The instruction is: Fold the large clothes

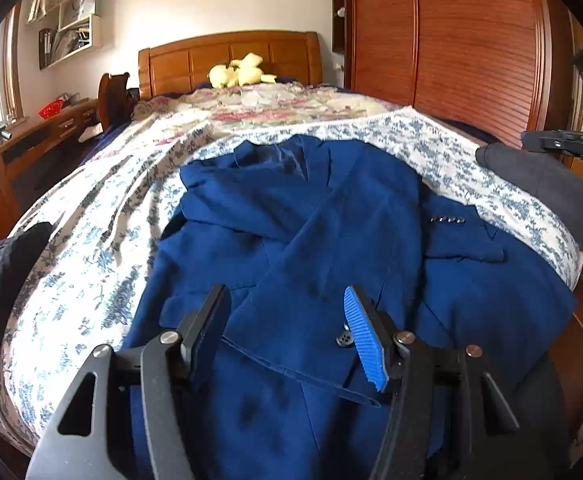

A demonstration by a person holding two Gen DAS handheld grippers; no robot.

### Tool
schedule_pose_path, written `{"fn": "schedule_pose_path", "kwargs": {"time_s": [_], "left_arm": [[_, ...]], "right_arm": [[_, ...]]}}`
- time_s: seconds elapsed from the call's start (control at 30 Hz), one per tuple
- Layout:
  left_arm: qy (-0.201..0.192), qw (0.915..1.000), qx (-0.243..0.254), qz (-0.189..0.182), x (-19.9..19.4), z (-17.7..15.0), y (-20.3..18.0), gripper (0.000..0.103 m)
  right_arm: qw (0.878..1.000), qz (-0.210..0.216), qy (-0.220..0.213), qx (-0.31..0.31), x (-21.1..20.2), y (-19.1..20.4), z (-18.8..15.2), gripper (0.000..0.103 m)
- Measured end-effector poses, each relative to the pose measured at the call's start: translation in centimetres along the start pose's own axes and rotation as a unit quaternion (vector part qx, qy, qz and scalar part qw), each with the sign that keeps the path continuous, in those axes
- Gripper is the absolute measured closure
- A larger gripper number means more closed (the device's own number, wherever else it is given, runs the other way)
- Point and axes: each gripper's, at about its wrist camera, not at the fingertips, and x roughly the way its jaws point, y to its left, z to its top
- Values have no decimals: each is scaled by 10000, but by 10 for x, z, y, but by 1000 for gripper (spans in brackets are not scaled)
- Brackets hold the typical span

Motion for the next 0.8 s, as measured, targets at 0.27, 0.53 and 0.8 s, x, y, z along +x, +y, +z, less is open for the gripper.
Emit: {"fn": "schedule_pose_path", "kwargs": {"time_s": [0.27, 0.53, 0.8], "left_arm": [[233, 9994, -118, 231, 29, -12, 15, 46], [587, 9977, -321, 56, 52, -22, 32, 57], [706, 9966, -420, 36, 60, -21, 43, 100]], "right_arm": [[9996, -34, 249, 105, 17, -10, -33, 61], [9974, -77, 602, 380, 46, -24, -72, 59], [9940, -88, 758, 787, 60, -29, -102, 59]]}}
